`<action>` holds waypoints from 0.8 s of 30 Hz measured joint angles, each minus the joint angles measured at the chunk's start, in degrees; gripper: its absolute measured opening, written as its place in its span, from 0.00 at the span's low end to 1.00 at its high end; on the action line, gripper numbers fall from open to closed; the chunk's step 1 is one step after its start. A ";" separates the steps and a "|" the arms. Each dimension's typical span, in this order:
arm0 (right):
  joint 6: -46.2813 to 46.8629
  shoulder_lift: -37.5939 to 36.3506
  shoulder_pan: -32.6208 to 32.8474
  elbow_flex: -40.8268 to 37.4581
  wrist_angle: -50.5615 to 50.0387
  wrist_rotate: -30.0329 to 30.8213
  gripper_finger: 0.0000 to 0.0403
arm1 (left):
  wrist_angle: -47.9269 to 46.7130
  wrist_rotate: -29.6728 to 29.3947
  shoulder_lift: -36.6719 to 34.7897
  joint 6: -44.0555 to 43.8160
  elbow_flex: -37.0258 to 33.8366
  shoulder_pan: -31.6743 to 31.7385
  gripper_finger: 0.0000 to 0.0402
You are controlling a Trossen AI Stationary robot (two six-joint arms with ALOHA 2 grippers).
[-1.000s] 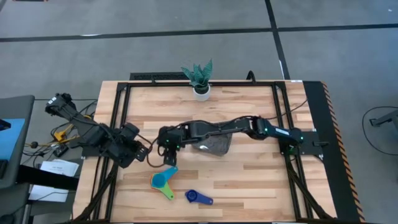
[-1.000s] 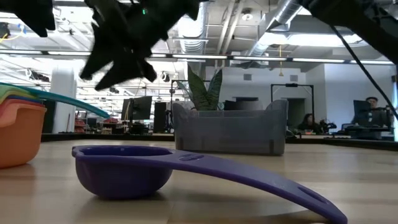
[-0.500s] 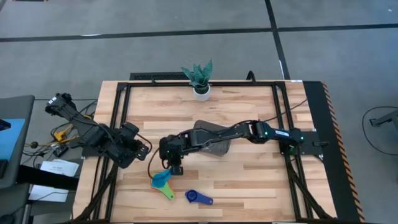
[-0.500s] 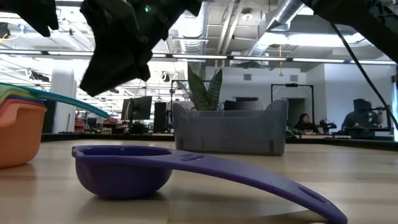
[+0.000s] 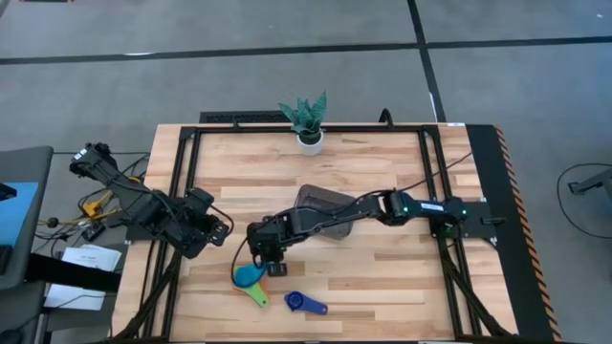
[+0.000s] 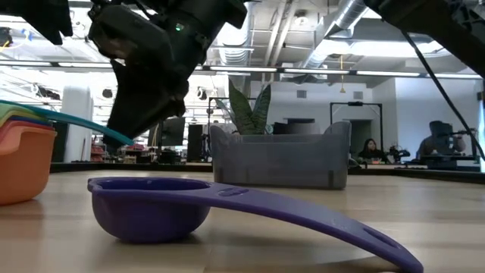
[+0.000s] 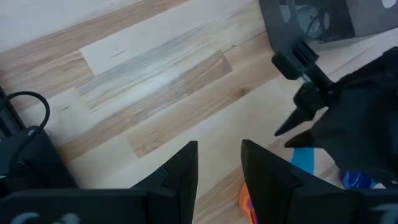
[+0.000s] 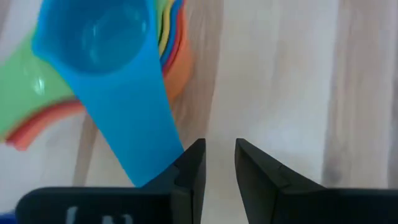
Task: Nest measuring cups in basket
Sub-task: Stack the light blue measuring cup on top of the green measuring cup
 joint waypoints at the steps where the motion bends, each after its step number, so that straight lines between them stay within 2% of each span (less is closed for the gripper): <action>1: -0.02 0.00 0.25 0.00 -0.95 -0.41 0.27 | -0.01 0.00 -0.01 0.02 0.00 0.00 0.27; 6: -0.03 -0.26 1.73 -0.02 -3.88 -4.53 0.27 | -0.02 -0.04 -0.02 0.17 0.00 0.00 0.27; 16: 1.35 -0.28 3.35 -0.02 -2.70 -5.39 0.27 | -0.02 -0.13 -0.02 0.60 0.00 0.00 0.27; 24: 3.05 -0.28 4.80 -0.02 -0.35 -8.93 0.24 | -0.02 -0.13 -0.02 0.65 0.00 0.00 0.27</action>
